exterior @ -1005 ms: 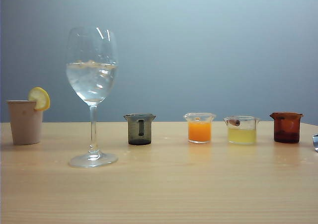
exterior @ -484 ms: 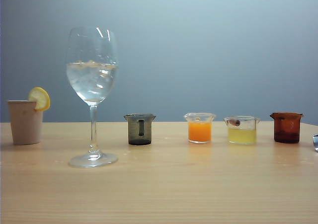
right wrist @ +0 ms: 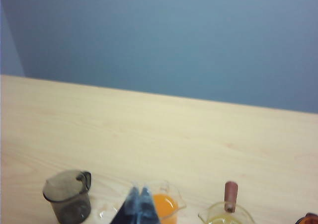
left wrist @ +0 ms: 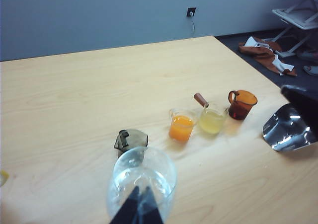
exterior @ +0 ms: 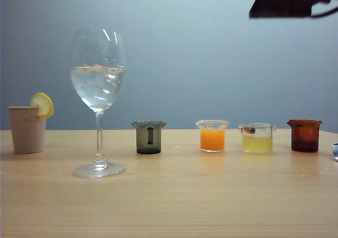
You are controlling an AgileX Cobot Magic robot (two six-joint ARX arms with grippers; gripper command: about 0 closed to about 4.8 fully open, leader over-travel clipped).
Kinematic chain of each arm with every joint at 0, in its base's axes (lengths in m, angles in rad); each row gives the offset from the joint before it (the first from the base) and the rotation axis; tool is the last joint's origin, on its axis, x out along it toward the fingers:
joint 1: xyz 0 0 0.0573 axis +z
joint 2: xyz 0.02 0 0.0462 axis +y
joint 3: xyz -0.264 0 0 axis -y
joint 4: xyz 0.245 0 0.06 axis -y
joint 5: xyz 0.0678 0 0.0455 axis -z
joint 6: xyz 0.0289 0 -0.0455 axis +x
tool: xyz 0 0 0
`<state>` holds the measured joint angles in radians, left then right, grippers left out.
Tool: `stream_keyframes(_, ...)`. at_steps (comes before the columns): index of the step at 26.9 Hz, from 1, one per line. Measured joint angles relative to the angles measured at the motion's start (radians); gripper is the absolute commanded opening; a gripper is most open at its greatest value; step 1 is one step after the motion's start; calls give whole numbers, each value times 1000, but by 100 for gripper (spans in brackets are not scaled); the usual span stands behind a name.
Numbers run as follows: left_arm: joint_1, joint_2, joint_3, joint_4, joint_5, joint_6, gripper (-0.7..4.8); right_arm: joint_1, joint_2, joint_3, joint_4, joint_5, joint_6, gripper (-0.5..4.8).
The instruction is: Pick up the second measuring cup from the left, pour the orange juice inside into the goblet, and finally put the measuring cup back in its original place.
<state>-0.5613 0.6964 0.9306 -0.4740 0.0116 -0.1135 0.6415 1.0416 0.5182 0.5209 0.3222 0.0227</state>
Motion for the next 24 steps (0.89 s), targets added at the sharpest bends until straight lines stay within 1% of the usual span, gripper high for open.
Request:
stream_keyframes(4,0,-9,0,-63,11,0,-6,0,111,0,119,0,0,-2)
stream_keyframes(7,0,-11,0,-112,26,0,-6,0,180,0,126,0,0,-2)
stream_keyframes(9,0,-16,0,-128,41,0,-6,0,239,0,161,8,18,-2)
stream_keyframes(10,0,-17,0,-129,49,0,-6,0,282,0,211,8,42,-2)
stream_keyframes(13,0,-17,0,-129,50,0,-6,8,357,0,278,12,87,-2)
stream_keyframes(16,0,-17,0,-129,52,0,-6,32,465,0,357,47,100,-2)
stream_keyframes(19,0,-17,0,-129,53,0,-6,47,579,0,435,133,127,-2)
stream_keyframes(21,0,-16,0,-129,53,0,-6,44,650,0,496,149,135,-1)
stream_keyframes(22,0,-17,0,-129,53,0,-6,44,671,0,520,149,138,24)
stream_keyframes(23,0,-17,0,-129,53,0,-6,45,705,1,571,148,150,132)
stream_keyframes(24,0,-16,0,-129,53,0,-6,45,718,1,583,147,168,388)
